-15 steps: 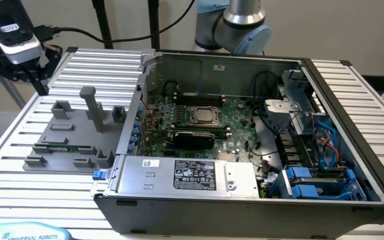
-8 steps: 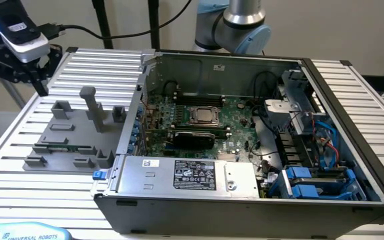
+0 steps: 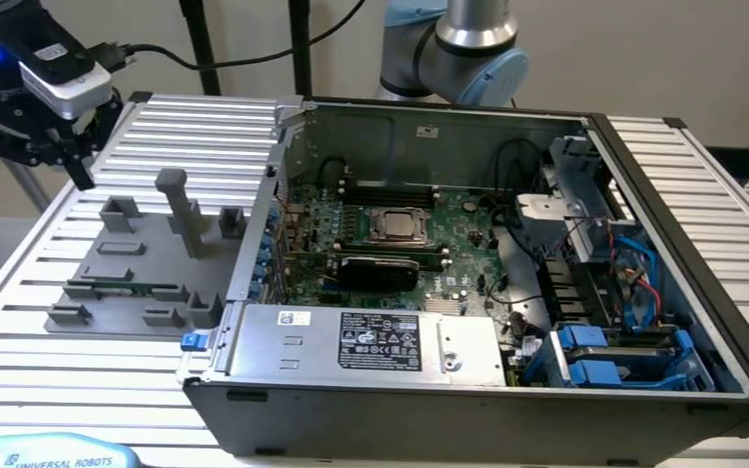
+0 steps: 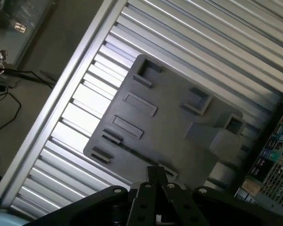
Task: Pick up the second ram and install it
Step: 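Pick up the second ram and move it above second insertion slot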
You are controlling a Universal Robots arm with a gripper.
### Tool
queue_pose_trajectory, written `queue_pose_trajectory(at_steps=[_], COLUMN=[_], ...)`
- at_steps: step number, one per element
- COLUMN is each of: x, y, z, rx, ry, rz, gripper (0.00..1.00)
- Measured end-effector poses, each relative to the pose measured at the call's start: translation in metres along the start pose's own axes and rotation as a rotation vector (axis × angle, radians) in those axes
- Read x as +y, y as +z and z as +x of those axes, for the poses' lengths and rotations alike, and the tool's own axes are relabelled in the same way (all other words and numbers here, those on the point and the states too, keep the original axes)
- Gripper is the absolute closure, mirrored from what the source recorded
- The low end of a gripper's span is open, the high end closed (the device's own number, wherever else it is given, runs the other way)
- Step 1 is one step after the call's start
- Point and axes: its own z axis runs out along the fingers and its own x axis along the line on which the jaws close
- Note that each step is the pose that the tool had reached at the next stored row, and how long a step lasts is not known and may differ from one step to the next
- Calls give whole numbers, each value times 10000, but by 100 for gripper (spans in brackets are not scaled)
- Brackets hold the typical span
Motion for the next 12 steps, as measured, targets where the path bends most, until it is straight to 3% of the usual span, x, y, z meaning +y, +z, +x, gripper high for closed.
queue_pose_trajectory(at_steps=[12], x=[-2], y=[46], z=[1], rx=[106], ry=[-2187], rz=[-37], gripper=[89])
